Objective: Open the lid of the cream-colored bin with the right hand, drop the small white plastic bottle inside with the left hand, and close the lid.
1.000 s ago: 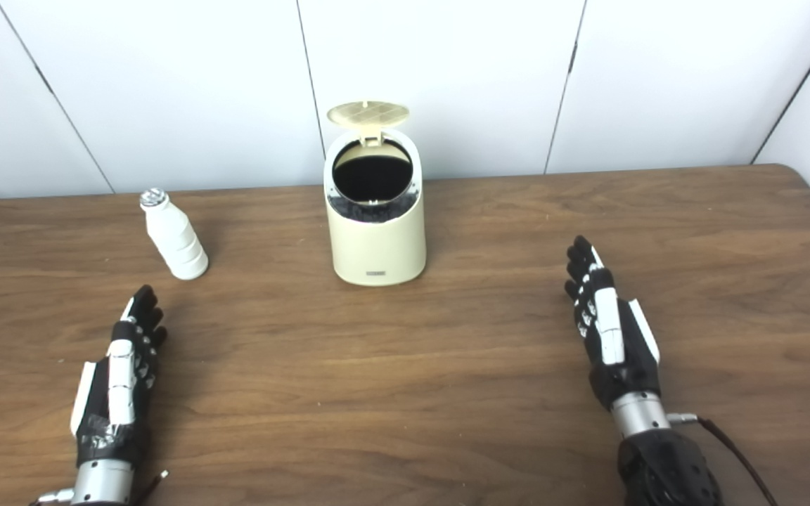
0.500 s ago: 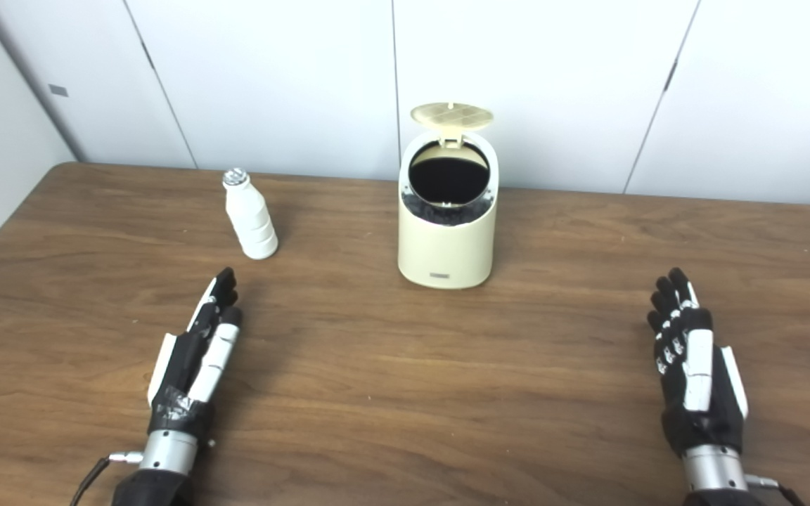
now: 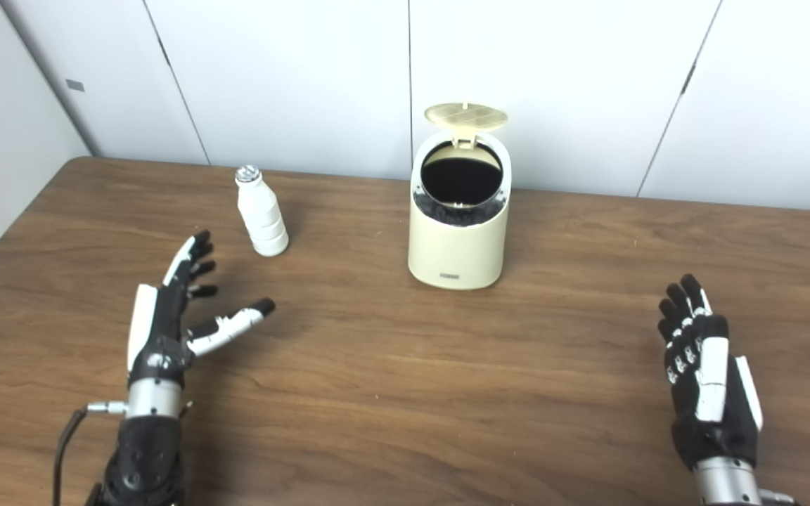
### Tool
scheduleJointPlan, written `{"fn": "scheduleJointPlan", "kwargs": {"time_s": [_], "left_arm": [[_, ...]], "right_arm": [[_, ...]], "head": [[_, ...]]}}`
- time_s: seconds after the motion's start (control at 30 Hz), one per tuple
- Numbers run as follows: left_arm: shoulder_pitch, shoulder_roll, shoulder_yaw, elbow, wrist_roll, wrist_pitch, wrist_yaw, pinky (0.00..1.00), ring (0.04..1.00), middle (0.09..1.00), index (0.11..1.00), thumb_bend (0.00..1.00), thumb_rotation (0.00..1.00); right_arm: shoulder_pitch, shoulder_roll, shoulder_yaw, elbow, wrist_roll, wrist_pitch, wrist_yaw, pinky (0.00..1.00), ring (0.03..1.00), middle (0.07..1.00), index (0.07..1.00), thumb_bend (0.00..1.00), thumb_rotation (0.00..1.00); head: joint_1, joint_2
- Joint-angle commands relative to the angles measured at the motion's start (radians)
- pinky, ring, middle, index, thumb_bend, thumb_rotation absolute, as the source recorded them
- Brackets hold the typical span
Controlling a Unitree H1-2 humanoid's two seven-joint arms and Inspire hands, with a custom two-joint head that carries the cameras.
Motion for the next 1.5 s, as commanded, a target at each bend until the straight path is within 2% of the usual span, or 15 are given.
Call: {"fn": "scheduleJointPlan", "kwargs": {"time_s": [0.0,0.1,0.3,0.4,0.57,0.8,0.93,1.1,1.2,1.47], "left_arm": [[-0.043,0.018,0.006,-0.034,0.037,0.013,0.027,0.73,0.859,0.909,0.945,0.95,0.25],[-0.07,0.02,0.012,-0.04,0.063,0.067,0.027,0.71,0.858,0.91,0.951,0.97,0.27],[-0.125,0.038,0.019,-0.023,0.075,0.116,0.027,0.65,0.843,0.91,0.949,0.98,0.27],[-0.152,0.06,0.015,0.008,0.085,0.126,0.024,0.7,0.844,0.908,0.942,0.99,0.27],[-0.2,0.098,0.009,0.07,0.058,0.123,0.001,0.8,0.879,0.913,0.938,0.97,0.25],[-0.271,0.134,0.001,0.157,0.022,0.13,-0.02,0.77,0.869,0.908,0.929,0.97,0.24],[-0.308,0.154,-0.023,0.2,0.045,0.152,-0.022,0.74,0.832,0.876,0.913,0.99,0.27],[-0.335,0.157,-0.033,0.232,0.027,0.165,-0.032,0.69,0.802,0.865,0.907,0.97,0.27],[-0.346,0.147,-0.034,0.258,0.009,0.16,-0.029,0.64,0.761,0.846,0.9,0.96,0.26],[-0.374,0.152,-0.056,0.302,0.017,0.153,-0.01,0.66,0.766,0.823,0.887,0.95,0.26]], "right_arm": [[-0.02,-0.009,-0.001,-0.048,0.005,-0.005,-0.004,1.0,0.979,0.973,0.972,0.63,1.0],[-0.02,-0.008,0.0,-0.066,0.007,0.015,-0.01,1.0,0.966,0.966,0.964,0.64,1.0],[-0.015,-0.01,0.007,-0.102,0.003,0.047,-0.017,1.0,0.966,0.97,0.972,0.61,1.0],[-0.017,-0.01,0.008,-0.108,0.007,0.059,-0.017,1.0,0.968,0.972,0.979,0.61,1.0],[-0.019,-0.012,0.011,-0.117,0.005,0.066,-0.015,1.0,0.962,0.968,0.977,0.6,1.0],[-0.017,-0.014,0.01,-0.129,0.007,0.076,-0.015,1.0,0.958,0.958,0.97,0.57,1.0],[-0.017,-0.018,0.011,-0.123,0.006,0.07,-0.009,1.0,0.965,0.962,0.975,0.57,1.0],[-0.019,-0.018,0.013,-0.125,0.01,0.074,-0.007,1.0,0.968,0.958,0.971,0.56,1.0],[-0.021,-0.018,0.019,-0.123,-0.003,0.071,-0.009,1.0,0.965,0.957,0.981,0.56,1.0],[-0.017,-0.012,0.03,-0.128,-0.014,0.073,-0.016,1.0,0.949,0.953,0.986,0.55,1.0]], "head": [[0.003,0.001],[0.007,0.003],[0.012,0.007],[0.012,0.007],[0.007,0.008],[-0.002,0.013],[-0.004,0.016],[-0.004,0.018],[-0.006,0.017],[-0.012,0.018]]}}
